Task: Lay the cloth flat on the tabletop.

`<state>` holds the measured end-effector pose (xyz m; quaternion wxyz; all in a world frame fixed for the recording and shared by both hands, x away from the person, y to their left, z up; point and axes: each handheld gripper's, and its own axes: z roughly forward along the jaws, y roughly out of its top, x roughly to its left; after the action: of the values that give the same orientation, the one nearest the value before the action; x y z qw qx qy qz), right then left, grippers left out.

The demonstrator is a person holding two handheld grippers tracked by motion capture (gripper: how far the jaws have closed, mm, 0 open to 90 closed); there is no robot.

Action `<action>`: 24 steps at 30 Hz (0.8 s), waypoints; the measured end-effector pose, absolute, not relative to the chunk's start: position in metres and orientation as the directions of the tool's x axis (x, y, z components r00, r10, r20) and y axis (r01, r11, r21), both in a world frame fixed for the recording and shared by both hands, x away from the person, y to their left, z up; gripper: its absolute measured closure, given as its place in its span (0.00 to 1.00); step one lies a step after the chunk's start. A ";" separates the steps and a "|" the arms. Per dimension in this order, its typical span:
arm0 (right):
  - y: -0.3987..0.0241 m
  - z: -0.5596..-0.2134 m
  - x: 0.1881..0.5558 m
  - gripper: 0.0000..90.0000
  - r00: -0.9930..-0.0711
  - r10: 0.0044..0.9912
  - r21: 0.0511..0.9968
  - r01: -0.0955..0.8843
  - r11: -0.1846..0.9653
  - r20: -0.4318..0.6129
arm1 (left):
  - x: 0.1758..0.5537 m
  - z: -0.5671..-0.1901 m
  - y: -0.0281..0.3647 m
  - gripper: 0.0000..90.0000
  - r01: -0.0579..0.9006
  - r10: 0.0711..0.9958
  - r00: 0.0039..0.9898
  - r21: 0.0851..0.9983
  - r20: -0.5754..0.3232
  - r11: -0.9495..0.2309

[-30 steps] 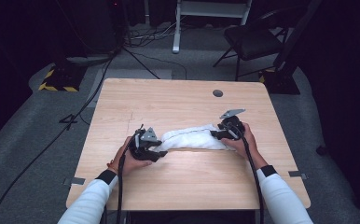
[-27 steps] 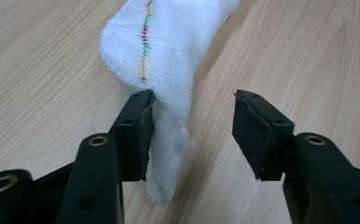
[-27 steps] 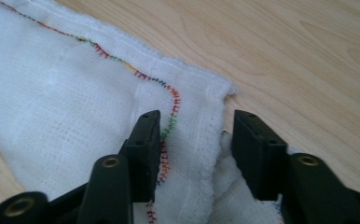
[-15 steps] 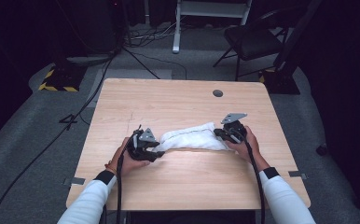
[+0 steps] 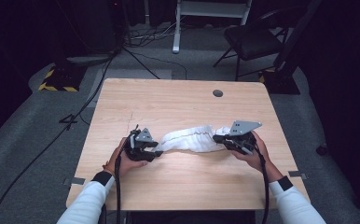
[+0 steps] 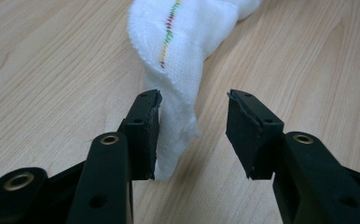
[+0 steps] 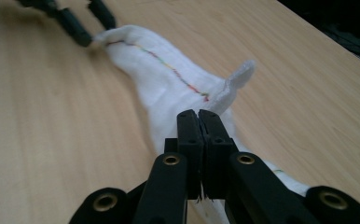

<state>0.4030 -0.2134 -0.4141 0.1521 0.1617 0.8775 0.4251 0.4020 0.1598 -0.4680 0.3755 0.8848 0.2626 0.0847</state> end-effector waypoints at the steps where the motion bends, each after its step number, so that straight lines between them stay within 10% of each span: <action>1: -0.214 -0.415 0.398 0.98 -0.912 0.389 0.789 0.141 0.597 -0.131 | 0.402 -0.467 0.160 0.58 0.400 0.528 0.848 0.710 -0.047 -0.579; 24: -0.246 -0.467 0.361 0.85 -0.946 0.321 0.690 0.206 0.694 -0.041 | 0.388 -0.453 0.026 0.29 0.249 0.341 0.940 0.733 -0.024 -0.633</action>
<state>0.3615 -0.2455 -0.4666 0.0793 0.1437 0.9168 0.3641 0.3878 0.0261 -0.4532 0.3957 0.9018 0.1635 0.0585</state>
